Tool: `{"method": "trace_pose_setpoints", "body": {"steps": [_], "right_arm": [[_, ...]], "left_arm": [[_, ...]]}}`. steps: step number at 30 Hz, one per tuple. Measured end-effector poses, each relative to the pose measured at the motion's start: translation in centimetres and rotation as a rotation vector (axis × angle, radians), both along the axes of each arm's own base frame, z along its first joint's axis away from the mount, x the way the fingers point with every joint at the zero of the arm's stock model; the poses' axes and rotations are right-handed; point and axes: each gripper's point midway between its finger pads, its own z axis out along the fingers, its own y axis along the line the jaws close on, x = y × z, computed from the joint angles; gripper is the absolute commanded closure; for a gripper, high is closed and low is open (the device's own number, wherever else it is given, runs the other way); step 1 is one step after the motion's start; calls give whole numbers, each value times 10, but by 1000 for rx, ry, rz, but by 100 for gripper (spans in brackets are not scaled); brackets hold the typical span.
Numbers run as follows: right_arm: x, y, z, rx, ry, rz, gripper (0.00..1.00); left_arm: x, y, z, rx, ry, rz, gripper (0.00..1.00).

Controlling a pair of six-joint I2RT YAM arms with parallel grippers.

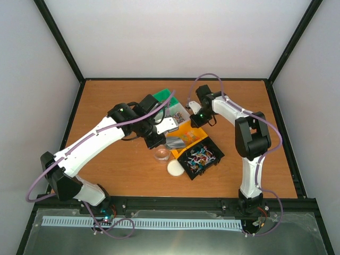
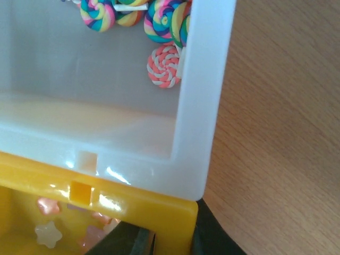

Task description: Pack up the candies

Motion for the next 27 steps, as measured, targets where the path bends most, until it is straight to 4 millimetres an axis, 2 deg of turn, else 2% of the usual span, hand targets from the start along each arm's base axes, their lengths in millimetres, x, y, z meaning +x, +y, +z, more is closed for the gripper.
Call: {"method": "trace_pose_setpoints", "body": {"steps": [3,7,12,18,23,27], "right_arm": [[2,-1,1,16,13,-37,97],[3,-8,1,53,32,-41,97],[9,-29,0,133,76,-102,97],[19,-54,-3,326,174,-195,97],[21,-62,-7,490,258,-240,97],[17,-62,-8,542,291,-259,97]], "left_arm": [[0,0,0,0,0,0,99],[0,1,0,-1,-1,1,99],[0,2,-1,-6,-4,5,99],[1,1,-2,-17,2,5,99],[0,-1,-1,-32,9,1,99],[1,-1,-1,-35,12,2,99]]}}
